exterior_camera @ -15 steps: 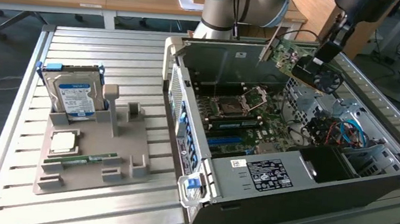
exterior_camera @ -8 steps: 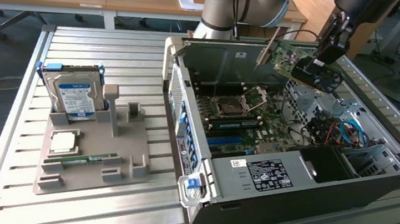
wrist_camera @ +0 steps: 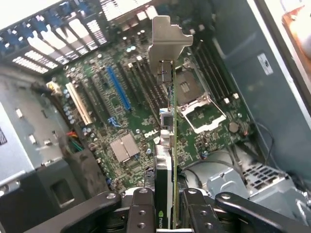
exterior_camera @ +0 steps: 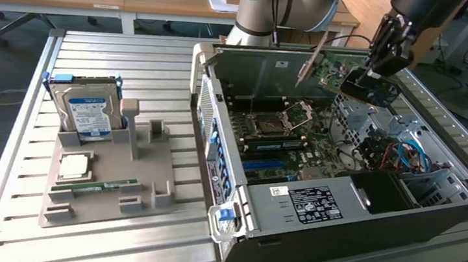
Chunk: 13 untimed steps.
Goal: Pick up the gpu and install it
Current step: 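Insert the gpu into the slot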
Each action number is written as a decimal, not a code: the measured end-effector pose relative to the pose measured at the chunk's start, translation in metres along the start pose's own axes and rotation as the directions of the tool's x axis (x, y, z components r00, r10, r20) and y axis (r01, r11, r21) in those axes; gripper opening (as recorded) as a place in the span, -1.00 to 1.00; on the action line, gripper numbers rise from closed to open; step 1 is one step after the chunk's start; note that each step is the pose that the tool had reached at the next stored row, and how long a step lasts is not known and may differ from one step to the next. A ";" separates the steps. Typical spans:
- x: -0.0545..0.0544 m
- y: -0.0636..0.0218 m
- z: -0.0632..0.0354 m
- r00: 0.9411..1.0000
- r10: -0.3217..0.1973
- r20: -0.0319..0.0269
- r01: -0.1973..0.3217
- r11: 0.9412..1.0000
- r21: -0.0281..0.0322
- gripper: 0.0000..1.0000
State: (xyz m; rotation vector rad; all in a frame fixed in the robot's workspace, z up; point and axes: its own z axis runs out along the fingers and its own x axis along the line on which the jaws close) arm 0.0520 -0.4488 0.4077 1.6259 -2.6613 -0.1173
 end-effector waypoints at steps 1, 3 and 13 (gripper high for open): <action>0.000 0.0000 0.0002 1.000 -0.016 -0.001 0.016 1.000 0.000 -0.47; 0.000 0.0000 0.0006 0.999 -0.049 -0.004 0.049 0.999 -0.001 -0.47; 0.000 -0.0001 0.0020 0.980 -0.201 -0.015 0.201 0.980 -0.006 -0.47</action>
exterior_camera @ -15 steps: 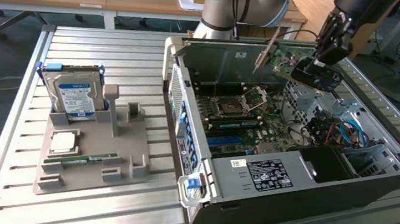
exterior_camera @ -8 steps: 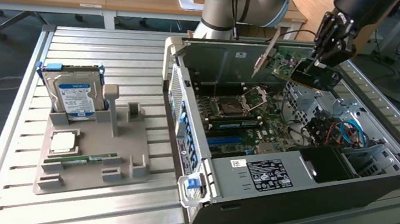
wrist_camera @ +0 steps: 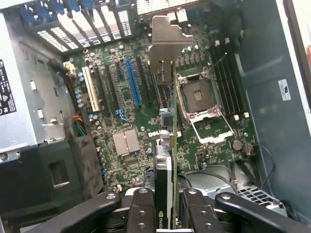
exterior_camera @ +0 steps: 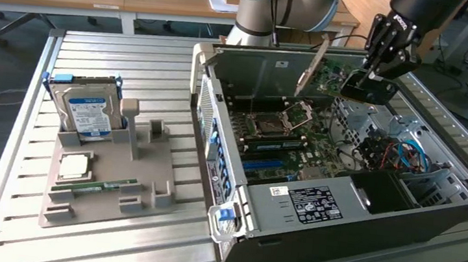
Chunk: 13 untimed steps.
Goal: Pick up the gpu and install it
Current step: 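Insert the gpu into the slot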
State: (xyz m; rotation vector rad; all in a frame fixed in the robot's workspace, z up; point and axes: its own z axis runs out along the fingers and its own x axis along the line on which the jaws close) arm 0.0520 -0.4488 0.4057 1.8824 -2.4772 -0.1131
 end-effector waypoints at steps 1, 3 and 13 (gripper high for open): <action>0.000 0.0000 0.0000 1.000 0.000 0.000 0.000 1.000 0.000 -0.47; 0.000 0.0000 0.0000 1.000 0.000 0.000 0.000 1.000 0.000 -0.47; 0.000 -0.0002 0.0029 0.992 -0.128 -0.009 0.128 0.992 -0.003 -0.47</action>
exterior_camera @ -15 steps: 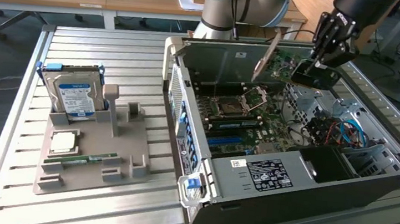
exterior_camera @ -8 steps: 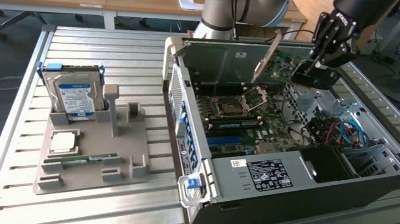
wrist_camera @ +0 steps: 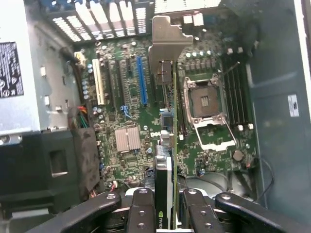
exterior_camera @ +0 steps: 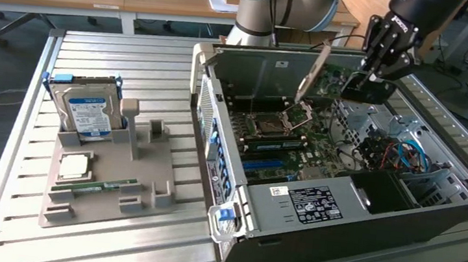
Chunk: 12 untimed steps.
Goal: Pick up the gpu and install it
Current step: 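Insert the gpu into the slot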
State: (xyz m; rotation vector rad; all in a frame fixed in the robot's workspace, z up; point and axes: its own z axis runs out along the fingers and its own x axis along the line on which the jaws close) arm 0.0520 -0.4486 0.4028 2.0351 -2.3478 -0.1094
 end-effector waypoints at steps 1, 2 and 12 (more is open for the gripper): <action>0.000 -0.0001 0.0008 1.000 -0.014 -0.001 0.014 1.000 0.001 -0.47; 0.000 -0.0002 0.0017 1.000 -0.028 -0.002 0.028 1.000 0.002 -0.47; 0.000 0.0011 0.0094 0.995 -0.096 -0.005 0.096 0.995 0.019 -0.47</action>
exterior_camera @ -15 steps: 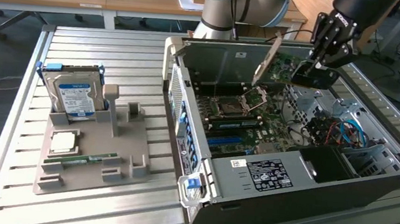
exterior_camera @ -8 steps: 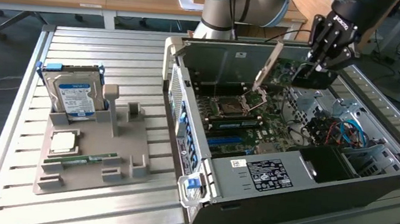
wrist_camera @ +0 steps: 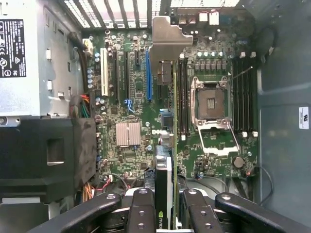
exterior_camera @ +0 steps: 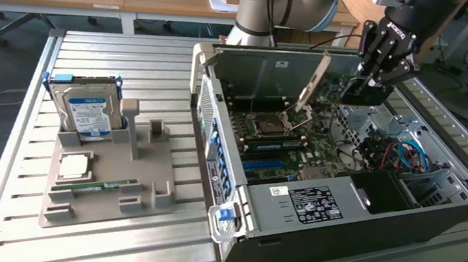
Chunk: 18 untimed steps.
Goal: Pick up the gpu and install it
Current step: 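Insert the gpu into the slot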
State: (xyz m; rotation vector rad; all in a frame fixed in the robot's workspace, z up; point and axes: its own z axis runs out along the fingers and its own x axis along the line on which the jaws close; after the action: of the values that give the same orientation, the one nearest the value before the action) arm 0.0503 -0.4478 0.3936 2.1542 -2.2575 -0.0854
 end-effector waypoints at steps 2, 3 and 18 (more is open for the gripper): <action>0.000 0.0006 0.0018 1.000 -0.007 0.000 0.007 1.000 0.006 -0.47; 0.000 0.0008 0.0027 1.000 -0.010 0.000 0.010 1.000 0.010 -0.47; 0.000 0.0275 0.0104 1.000 -0.024 -0.001 0.024 0.999 0.022 -0.47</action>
State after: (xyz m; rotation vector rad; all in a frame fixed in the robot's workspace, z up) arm 0.0224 -0.4461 0.3847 2.1925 -2.2428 -0.0613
